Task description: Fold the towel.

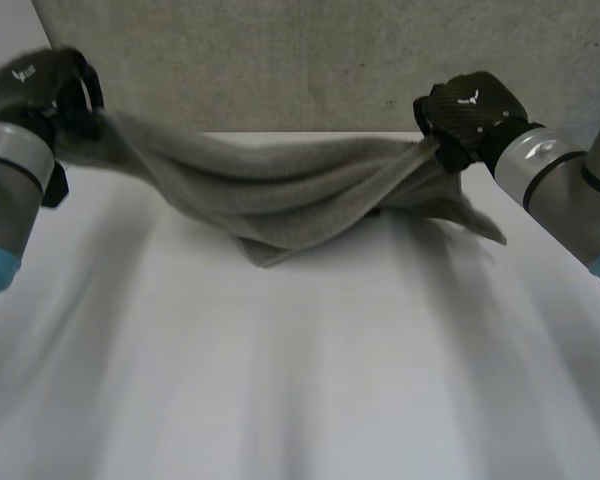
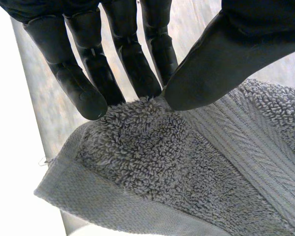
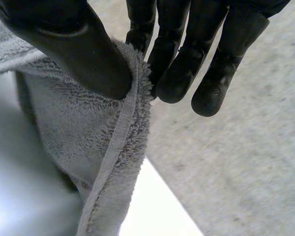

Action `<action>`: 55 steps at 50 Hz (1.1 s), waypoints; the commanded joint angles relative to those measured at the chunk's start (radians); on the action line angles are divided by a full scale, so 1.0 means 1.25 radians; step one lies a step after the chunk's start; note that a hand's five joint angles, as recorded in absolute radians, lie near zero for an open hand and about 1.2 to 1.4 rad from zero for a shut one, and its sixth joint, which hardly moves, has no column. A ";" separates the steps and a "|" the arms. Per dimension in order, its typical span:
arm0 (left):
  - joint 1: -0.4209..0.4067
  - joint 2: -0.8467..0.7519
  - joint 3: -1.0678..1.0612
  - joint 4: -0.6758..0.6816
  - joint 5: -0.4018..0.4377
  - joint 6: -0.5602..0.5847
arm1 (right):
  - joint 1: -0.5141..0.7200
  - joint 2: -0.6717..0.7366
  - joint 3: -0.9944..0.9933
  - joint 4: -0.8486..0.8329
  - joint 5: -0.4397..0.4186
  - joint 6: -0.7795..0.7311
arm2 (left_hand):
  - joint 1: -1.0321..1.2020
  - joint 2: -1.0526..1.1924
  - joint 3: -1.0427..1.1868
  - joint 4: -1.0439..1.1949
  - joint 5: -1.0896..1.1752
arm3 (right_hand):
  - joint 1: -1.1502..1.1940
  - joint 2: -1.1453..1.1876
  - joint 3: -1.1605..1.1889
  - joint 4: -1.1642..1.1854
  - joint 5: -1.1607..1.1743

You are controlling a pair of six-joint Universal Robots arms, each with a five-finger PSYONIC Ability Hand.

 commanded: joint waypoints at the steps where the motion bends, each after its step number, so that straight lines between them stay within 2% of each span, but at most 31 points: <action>1: 0.010 0.051 -0.069 -0.042 0.039 0.024 | -0.001 -0.089 0.042 0.112 -0.028 -0.001 | -0.047 -0.093 -0.123 -0.101 -0.216 | 0.044 0.051 0.048 0.047 0.044; 8: 0.062 0.152 -0.069 -0.104 0.101 0.006 | -0.025 -0.233 0.037 0.128 -0.050 0.073 | -0.047 -0.093 -0.123 -0.101 -0.216 | 0.044 0.051 0.048 0.047 0.044; 17: 0.056 0.183 -0.073 -0.112 0.129 -0.037 | -0.057 -0.246 0.018 0.177 -0.071 0.089 | -0.047 -0.093 -0.123 -0.101 -0.216 | 0.044 0.051 0.048 0.047 0.044; 22: 0.056 0.104 -0.083 -0.108 0.129 -0.034 | -0.042 -0.164 0.015 0.191 -0.085 0.075 | -0.047 -0.093 -0.123 -0.101 -0.216 | 0.044 0.051 0.048 0.047 0.044; 25: 0.046 -0.037 -0.049 -0.108 0.122 -0.028 | -0.021 -0.071 0.010 0.183 -0.077 0.034 | -0.047 -0.093 -0.123 -0.101 -0.216 | 0.044 0.051 0.048 0.047 0.044; 26: 0.046 -0.037 -0.048 -0.108 0.122 -0.028 | -0.021 -0.070 0.010 0.183 -0.077 0.034 | -0.047 -0.093 -0.123 -0.101 -0.216 | 0.044 0.051 0.048 0.047 0.044; 28: 0.040 -0.129 0.015 -0.113 0.119 -0.012 | -0.009 0.013 -0.024 0.182 -0.061 0.003 | -0.047 -0.093 -0.123 -0.101 -0.216 | 0.044 0.051 0.048 0.047 0.044; 33: 0.032 -0.195 0.126 -0.115 0.107 0.016 | 0.005 0.098 -0.122 0.173 0.003 -0.041 | -0.047 -0.093 -0.123 -0.101 -0.216 | 0.044 0.051 0.048 0.047 0.044; 34: 0.033 -0.192 0.154 -0.114 0.103 0.017 | 0.010 0.103 -0.152 0.144 0.025 -0.045 | -0.047 -0.093 -0.123 -0.101 -0.216 | 0.044 0.051 0.048 0.047 0.044; 36: 0.031 -0.169 0.204 -0.107 0.102 0.009 | 0.017 0.087 -0.162 -0.009 0.063 -0.039 | -0.047 -0.093 -0.123 -0.101 -0.216 | 0.044 0.051 0.048 0.047 0.044; 37: 0.031 -0.168 0.204 -0.107 0.102 0.009 | 0.017 0.087 -0.162 -0.009 0.063 -0.039 | -0.047 -0.093 -0.123 -0.101 -0.216 | 0.044 0.051 0.048 0.047 0.044; 39: 0.031 -0.110 0.231 -0.085 0.103 -0.005 | 0.016 0.011 -0.106 -0.212 0.100 -0.032 | -0.047 -0.093 -0.123 -0.101 -0.216 | 0.044 0.051 0.048 0.047 0.044; 40: 0.031 -0.110 0.231 -0.085 0.103 -0.005 | 0.016 0.011 -0.105 -0.213 0.100 -0.031 | -0.047 -0.093 -0.123 -0.101 -0.216 | 0.044 0.051 0.048 0.047 0.044; 42: 0.033 -0.066 0.233 -0.008 0.094 -0.036 | 0.018 -0.107 -0.033 -0.332 0.115 -0.006 | -0.047 -0.093 -0.123 -0.101 -0.216 | 0.044 0.051 0.048 0.047 0.044; 44: 0.037 -0.053 0.229 0.023 0.086 -0.057 | 0.013 -0.142 -0.013 -0.338 0.112 0.008 | -0.047 -0.093 -0.123 -0.101 -0.216 | 0.044 0.051 0.048 0.047 0.044; 51: 0.044 -0.052 0.198 0.032 0.073 -0.075 | 0.013 -0.145 0.020 -0.271 0.072 0.042 | -0.047 -0.093 -0.123 -0.101 -0.216 | 0.044 0.051 0.048 0.047 0.044; 53: 0.044 -0.056 0.183 0.032 0.077 -0.073 | 0.013 -0.143 0.024 -0.229 0.054 0.041 | -0.047 -0.093 -0.123 -0.101 -0.216 | 0.044 0.051 0.048 0.047 0.044; 55: 0.045 -0.070 0.146 0.030 0.082 -0.071 | 0.013 -0.117 0.032 -0.130 0.014 0.035 | -0.047 -0.093 -0.123 -0.101 -0.216 | 0.044 0.051 0.048 0.047 0.044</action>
